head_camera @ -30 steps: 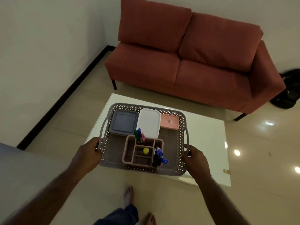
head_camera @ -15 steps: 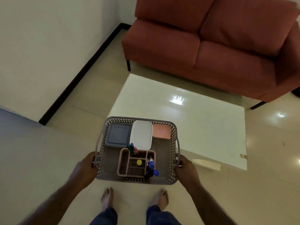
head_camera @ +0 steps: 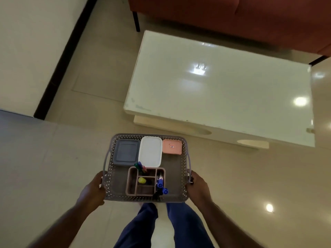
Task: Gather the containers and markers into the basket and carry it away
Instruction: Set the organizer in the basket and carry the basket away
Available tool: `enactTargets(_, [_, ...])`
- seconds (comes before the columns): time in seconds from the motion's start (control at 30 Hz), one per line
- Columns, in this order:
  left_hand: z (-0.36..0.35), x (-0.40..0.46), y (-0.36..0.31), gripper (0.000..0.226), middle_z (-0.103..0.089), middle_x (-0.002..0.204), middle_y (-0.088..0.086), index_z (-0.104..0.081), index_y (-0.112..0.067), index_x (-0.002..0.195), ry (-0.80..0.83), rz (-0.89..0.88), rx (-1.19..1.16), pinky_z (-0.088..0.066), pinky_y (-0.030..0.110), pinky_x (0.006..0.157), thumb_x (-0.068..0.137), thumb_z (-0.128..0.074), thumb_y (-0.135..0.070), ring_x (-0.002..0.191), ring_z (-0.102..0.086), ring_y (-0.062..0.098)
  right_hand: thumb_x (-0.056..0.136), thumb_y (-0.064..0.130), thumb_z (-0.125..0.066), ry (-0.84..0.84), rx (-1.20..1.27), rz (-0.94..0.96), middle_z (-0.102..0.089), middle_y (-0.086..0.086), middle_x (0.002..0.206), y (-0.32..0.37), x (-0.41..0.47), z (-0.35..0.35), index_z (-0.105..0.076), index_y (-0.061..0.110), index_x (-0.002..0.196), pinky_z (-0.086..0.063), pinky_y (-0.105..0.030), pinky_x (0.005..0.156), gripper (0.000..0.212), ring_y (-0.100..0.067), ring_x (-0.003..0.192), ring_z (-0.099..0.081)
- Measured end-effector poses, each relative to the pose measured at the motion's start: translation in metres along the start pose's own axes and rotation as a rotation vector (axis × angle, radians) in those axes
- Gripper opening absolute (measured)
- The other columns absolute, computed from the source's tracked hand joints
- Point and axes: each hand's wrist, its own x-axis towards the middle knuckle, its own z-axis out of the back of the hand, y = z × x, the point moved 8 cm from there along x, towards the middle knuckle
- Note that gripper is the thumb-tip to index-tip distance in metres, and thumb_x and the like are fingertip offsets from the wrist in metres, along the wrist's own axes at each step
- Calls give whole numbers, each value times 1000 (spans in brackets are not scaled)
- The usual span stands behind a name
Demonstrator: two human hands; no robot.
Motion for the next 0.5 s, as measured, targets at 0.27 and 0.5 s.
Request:
enactTargets(0.27, [-61, 172, 34, 47, -67, 112, 14, -52, -39, 122, 2, 56, -39, -51, 41, 65, 93, -47, -2, 81, -65, 39, 89, 22, -58, -34, 31, -71, -71, 6, 115, -58, 151, -68, -56, 36, 133, -45, -18, 67, 47, -12, 93, -63])
enactTargets(0.5, [-105, 329, -35, 54, -66, 108, 13, -47, -30, 135, -78, -137, 80, -60, 40, 63, 90, -45, 0, 73, -67, 31, 80, 8, -58, -168, 166, -45, -73, 7, 96, -73, 302, -72, -66, 32, 120, -56, -30, 72, 47, -20, 90, -69])
